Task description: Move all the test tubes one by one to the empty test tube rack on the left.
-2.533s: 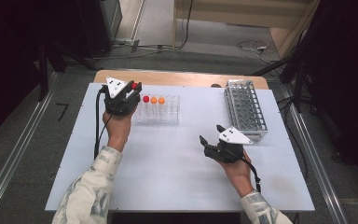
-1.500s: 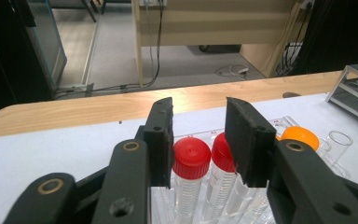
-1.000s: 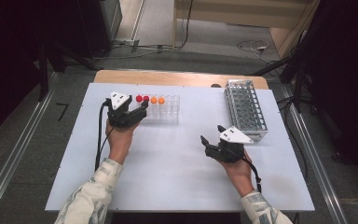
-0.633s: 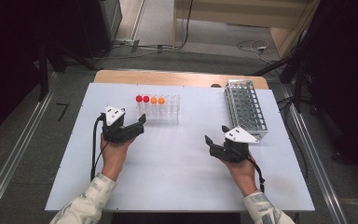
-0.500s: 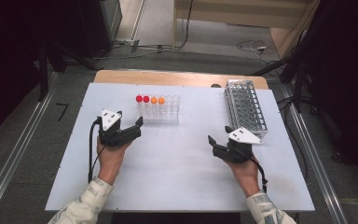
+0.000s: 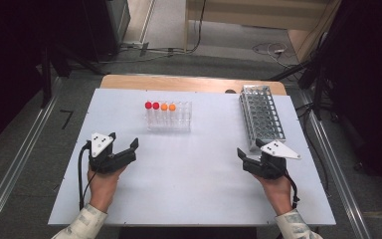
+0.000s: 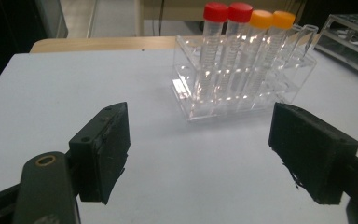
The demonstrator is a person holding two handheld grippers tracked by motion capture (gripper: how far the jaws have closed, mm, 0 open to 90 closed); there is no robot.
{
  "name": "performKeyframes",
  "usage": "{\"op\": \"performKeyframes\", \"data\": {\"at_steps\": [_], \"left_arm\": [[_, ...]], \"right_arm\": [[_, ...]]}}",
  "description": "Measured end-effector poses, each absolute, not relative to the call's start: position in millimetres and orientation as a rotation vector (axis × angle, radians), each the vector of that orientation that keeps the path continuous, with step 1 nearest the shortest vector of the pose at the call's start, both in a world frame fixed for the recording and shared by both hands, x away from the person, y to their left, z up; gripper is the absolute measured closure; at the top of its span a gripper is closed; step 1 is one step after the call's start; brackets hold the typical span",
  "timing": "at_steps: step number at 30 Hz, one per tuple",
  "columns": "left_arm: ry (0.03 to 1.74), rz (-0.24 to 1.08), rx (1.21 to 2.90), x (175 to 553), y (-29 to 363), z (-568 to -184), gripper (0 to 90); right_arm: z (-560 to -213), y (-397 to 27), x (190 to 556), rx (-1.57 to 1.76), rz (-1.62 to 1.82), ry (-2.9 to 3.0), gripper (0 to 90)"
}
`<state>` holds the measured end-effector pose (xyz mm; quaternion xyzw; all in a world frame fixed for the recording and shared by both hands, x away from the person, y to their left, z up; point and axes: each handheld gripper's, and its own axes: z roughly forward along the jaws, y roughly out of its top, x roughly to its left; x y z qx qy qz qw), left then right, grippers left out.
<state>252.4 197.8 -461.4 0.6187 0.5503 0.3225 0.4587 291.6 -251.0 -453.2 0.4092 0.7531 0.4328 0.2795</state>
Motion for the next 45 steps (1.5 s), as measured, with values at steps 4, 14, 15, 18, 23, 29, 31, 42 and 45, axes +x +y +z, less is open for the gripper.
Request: {"op": "performKeyframes", "data": {"at_steps": [4, 14, 15, 18, 23, 29, 31, 42, 45], "left_arm": [[1.365, 0.799, 1.526, 247, 202, -464, 19.6], [1.376, 0.817, 1.562, 236, 209, -469, 17.4], [1.378, 0.82, 1.564, 235, 210, -470, 17.2], [1.386, 0.822, 1.56, 232, 213, -470, 16.8], [1.391, 0.834, 1.552, 224, 220, -470, 16.7], [1.414, 0.833, 1.557, 216, 228, -474, 16.7], [1.417, 0.836, 1.56, 213, 231, -475, 16.6], [1.452, 0.825, 1.566, 204, 243, -479, 16.6], [1.467, 0.824, 1.57, 204, 247, -482, 16.6]], "right_arm": [[-456, -262, 288, 1.117, 1.14, 2.031, 24.1], [-463, -289, 277, 1.165, 1.114, 2.016, 24.1], [-464, -291, 276, 1.173, 1.111, 2.017, 24.0], [-465, -298, 274, 1.188, 1.102, 2.006, 24.1], [-466, -310, 270, 1.221, 1.096, 1.988, 23.6], [-469, -326, 266, 1.253, 1.09, 1.961, 23.5], [-469, -331, 264, 1.272, 1.085, 1.951, 23.5], [-476, -358, 257, 1.351, 1.046, 1.903, 23.5], [-478, -365, 256, 1.374, 1.036, 1.894, 23.5]]}}
